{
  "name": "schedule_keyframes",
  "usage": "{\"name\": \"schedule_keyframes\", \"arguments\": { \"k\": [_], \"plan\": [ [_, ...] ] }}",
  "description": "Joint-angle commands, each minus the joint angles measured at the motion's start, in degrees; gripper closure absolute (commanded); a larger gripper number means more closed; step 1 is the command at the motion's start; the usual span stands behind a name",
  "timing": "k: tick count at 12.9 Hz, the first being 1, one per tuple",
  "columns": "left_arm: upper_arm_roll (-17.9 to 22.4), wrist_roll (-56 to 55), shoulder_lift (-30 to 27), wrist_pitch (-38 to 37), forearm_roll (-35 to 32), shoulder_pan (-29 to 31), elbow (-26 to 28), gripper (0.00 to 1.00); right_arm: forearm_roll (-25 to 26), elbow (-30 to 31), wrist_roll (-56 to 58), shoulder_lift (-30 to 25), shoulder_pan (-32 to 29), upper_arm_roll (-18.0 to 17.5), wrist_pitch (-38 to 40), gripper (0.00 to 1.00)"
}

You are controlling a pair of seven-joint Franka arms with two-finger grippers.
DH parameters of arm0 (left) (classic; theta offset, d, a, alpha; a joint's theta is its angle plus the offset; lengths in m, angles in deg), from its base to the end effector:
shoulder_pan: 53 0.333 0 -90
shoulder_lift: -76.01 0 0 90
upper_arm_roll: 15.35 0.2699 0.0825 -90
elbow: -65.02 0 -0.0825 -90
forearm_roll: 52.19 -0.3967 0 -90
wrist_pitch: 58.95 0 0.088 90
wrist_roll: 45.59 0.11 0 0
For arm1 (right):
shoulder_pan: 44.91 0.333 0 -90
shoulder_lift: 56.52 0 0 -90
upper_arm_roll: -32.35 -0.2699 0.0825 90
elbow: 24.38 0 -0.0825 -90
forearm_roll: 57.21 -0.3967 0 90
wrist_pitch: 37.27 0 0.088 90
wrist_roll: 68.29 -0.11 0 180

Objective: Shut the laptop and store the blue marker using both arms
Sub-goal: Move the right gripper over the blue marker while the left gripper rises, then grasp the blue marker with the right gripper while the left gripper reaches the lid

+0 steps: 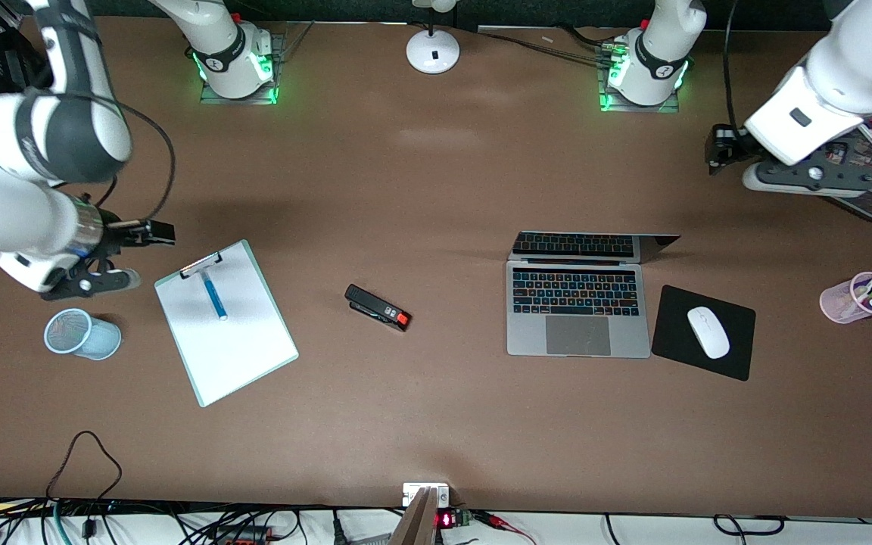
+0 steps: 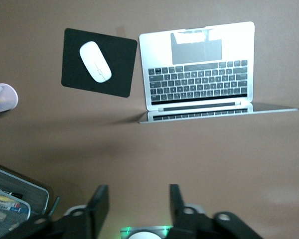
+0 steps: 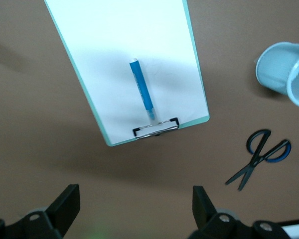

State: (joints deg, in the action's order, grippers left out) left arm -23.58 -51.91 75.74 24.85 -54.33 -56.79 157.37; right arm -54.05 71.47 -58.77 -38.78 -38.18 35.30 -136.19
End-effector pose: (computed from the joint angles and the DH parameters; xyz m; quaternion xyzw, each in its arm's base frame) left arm 0.5407 -0.1107 0.5499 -0.9960 0.0489 0.0683 0.0303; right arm 0.6136 0.0371 0.3535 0.9836 0.1227 -0.1290 0.0280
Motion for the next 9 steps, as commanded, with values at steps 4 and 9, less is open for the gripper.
{"name": "schedule_keyframes", "arguments": {
  "k": [4,9],
  "plan": [
    [-0.11,1.92,1.49,-1.0,3.27,0.88,0.11,1.0,2.21,-1.1,3.32,9.31,1.78,-0.22,-5.84,0.0],
    [-1.25,0.97,1.06,4.6,7.06,0.18,7.29,1.0,2.29,-1.19,3.41,14.33,3.46,-0.22,-11.46,0.0]
  ]
}}
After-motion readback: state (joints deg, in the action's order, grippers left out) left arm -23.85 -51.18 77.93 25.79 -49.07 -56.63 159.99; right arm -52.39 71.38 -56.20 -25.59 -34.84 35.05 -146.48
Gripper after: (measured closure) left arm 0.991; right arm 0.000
